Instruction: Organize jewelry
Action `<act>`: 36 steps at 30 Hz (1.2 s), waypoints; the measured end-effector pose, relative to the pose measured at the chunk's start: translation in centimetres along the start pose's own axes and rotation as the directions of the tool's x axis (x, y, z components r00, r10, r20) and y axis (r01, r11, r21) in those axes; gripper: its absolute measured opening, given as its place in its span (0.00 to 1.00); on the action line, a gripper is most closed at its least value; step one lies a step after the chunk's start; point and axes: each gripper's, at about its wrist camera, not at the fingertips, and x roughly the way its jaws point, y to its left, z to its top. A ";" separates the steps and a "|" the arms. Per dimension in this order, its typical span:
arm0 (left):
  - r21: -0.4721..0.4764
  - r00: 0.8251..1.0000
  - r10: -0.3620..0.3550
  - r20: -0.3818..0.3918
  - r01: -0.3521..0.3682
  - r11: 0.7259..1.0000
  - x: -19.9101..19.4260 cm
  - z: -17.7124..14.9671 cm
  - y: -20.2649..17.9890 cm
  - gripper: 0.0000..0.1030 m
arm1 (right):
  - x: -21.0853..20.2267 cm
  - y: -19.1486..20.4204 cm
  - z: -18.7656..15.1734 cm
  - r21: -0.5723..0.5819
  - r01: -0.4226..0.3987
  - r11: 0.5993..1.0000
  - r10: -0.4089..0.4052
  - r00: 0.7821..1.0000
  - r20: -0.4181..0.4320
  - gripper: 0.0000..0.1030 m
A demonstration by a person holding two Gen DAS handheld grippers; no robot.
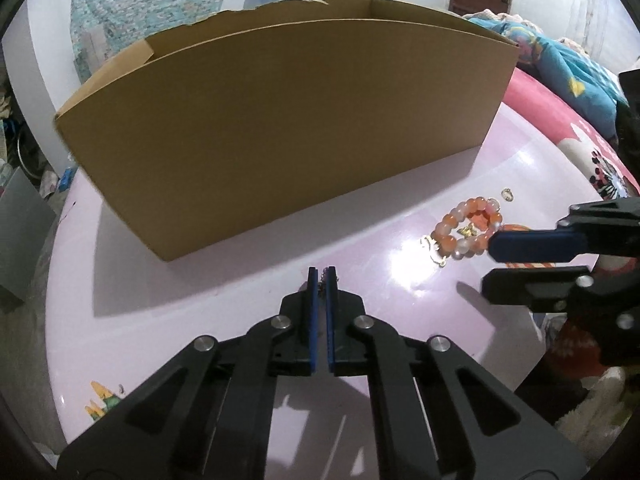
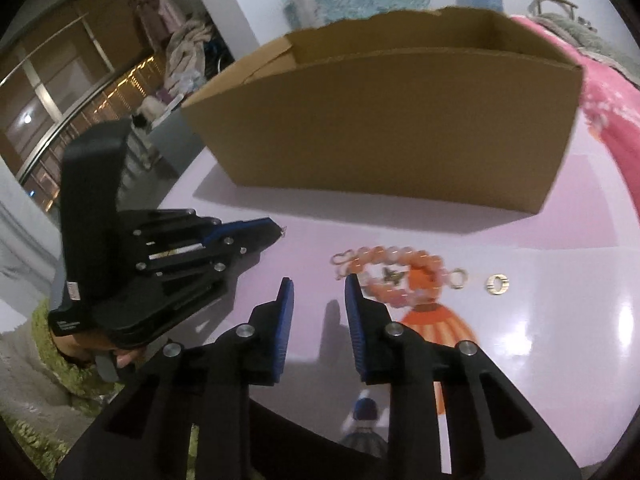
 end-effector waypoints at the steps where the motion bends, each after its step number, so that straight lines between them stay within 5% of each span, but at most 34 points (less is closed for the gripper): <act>1: -0.007 1.000 0.001 0.000 -0.001 1.000 -0.1 -0.1 0.2 0.03 | 0.5 0.1 0.1 0.001 0.002 1.000 -0.002 1.000 -0.013 0.25; 13: -0.057 1.000 -0.007 0.010 0.007 0.998 -1.0 -1.5 1.8 0.03 | 3.0 -0.4 1.6 0.017 0.087 0.996 -0.087 0.996 -0.028 0.24; 23: -0.064 1.000 -0.021 0.020 0.022 0.998 -1.2 -1.8 2.5 0.03 | 4.1 2.3 1.7 -0.196 0.203 0.959 -0.210 0.978 -0.013 0.24; 30: -0.066 0.999 -0.023 0.023 0.025 0.998 -1.3 -1.9 2.7 0.03 | 3.9 2.0 1.9 -0.241 0.161 0.957 -0.180 0.982 -0.059 0.12; 36: -0.072 0.999 -0.026 0.026 0.028 0.997 -1.4 -1.8 2.8 0.03 | 3.7 1.6 2.0 -0.230 0.135 0.964 -0.155 0.985 -0.071 0.12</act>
